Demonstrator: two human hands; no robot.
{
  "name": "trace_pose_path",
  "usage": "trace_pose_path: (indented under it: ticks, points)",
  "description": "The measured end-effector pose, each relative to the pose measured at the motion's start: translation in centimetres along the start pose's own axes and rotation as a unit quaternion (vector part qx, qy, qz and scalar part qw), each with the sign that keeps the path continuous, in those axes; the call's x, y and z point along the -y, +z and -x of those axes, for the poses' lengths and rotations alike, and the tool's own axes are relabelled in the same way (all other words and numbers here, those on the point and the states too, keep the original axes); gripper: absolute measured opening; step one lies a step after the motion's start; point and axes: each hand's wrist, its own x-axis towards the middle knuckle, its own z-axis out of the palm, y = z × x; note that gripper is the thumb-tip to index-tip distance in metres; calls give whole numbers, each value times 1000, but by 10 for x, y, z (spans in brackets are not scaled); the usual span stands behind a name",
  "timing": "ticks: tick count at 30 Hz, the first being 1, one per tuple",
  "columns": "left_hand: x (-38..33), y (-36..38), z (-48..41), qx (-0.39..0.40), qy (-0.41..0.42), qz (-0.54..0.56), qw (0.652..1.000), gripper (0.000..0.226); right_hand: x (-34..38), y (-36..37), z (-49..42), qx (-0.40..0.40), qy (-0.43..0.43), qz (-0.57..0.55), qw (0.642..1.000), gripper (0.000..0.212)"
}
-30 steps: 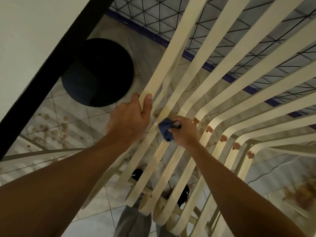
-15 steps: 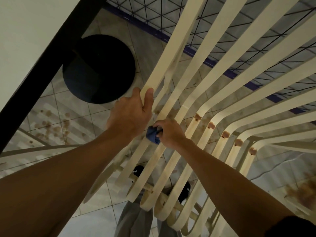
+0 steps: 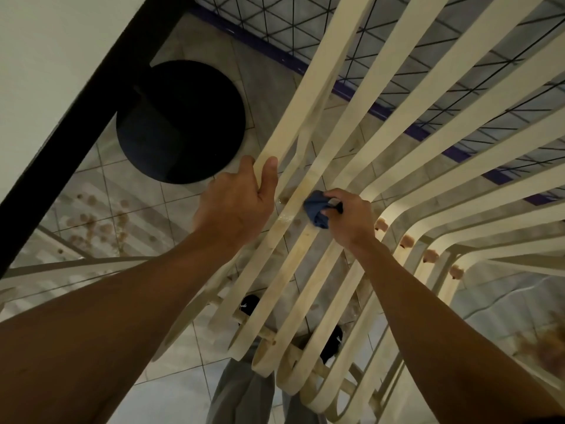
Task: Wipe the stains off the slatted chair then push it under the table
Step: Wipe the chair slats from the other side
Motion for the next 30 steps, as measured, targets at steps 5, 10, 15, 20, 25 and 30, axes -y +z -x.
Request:
trace_pose_path:
  ticks: [5,10,15,20,25,30]
  points:
    - [-3,-2,0,3,-10,-2,1000,62,-10,4,1,21,6,35,999,34]
    - [-2,-1,-1,1,-12,4,1000,58,-8,17,20,85,-42,84,992,33]
    - [-5,-2,1,-2,-28,-4,1000,56,-10,30,40,108,-83,104,985,32]
    - [-8,-4,1,-2,-14,-9,1000,54,-8,26,21,41,-44,97,994,37]
    - [-7,-3,1,-7,-17,-10,1000,56,-7,40,41,30,-52,83,995,40]
    - [-5,-2,0,-10,-33,-16,999,60,-8,58,71,76,-89,100,988,43]
